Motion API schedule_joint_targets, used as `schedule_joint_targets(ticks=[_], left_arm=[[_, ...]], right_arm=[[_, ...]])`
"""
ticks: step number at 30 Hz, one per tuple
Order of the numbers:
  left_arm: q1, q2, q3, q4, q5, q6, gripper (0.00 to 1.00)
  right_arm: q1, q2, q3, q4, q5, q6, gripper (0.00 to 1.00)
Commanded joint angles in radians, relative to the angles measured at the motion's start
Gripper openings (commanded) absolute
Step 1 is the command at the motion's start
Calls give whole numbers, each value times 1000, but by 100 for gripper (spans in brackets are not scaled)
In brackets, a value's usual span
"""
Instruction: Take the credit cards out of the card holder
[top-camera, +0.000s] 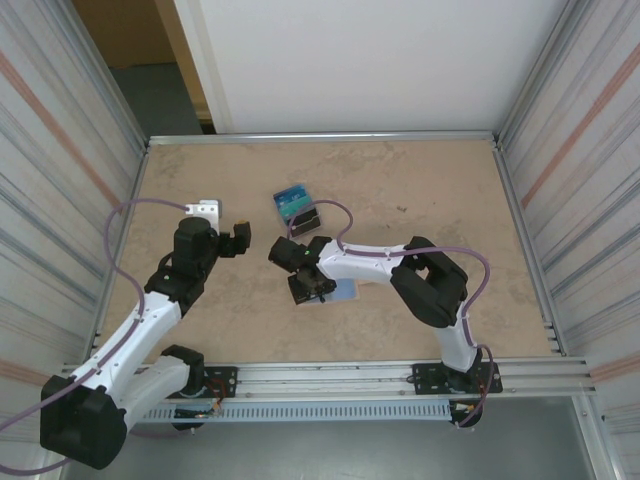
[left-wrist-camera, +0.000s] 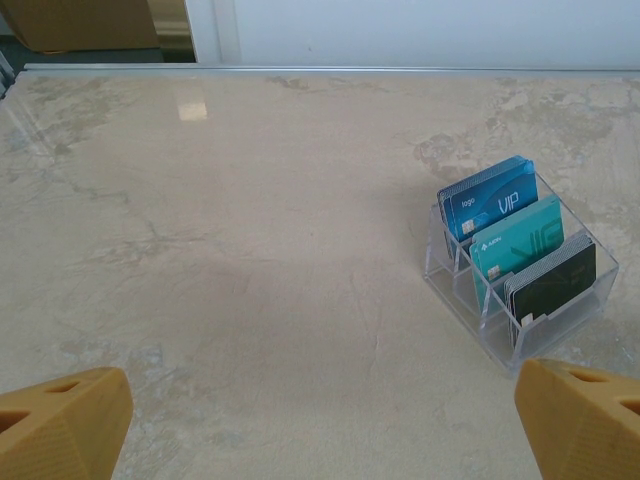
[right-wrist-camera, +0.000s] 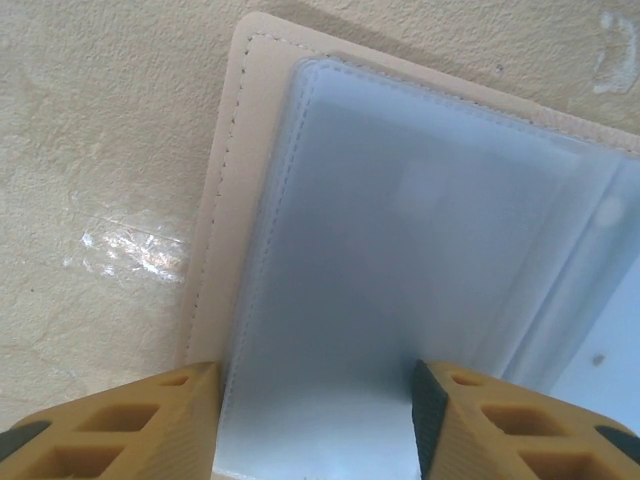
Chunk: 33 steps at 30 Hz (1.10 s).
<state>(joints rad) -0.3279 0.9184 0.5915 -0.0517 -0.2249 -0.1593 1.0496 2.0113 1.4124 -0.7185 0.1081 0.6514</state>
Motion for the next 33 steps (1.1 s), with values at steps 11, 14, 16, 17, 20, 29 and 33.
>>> schedule_joint_targets(ticks=[11, 14, 16, 17, 20, 29, 33], left_arm=[[5, -1, 29, -4, 42, -16, 99], [6, -4, 37, -6, 47, -16, 99], [5, -4, 40, -7, 52, -16, 99], [6, -3, 42, -7, 56, -16, 99], [5, -4, 47, -8, 61, -16, 99], [4, -10, 67, -20, 81, -5, 99], [-21, -17, 71, -19, 52, 24, 99]], right_arm=[[-44, -96, -119, 98, -106, 28, 43], [-61, -120, -145, 134, -143, 28, 41], [-71, -131, -157, 151, -161, 30, 39], [-75, -135, -163, 155, -166, 29, 39], [-85, -141, -173, 156, -166, 34, 35], [-92, -193, -181, 120, -92, 39, 30], [-101, -213, -190, 91, -39, 48, 30]])
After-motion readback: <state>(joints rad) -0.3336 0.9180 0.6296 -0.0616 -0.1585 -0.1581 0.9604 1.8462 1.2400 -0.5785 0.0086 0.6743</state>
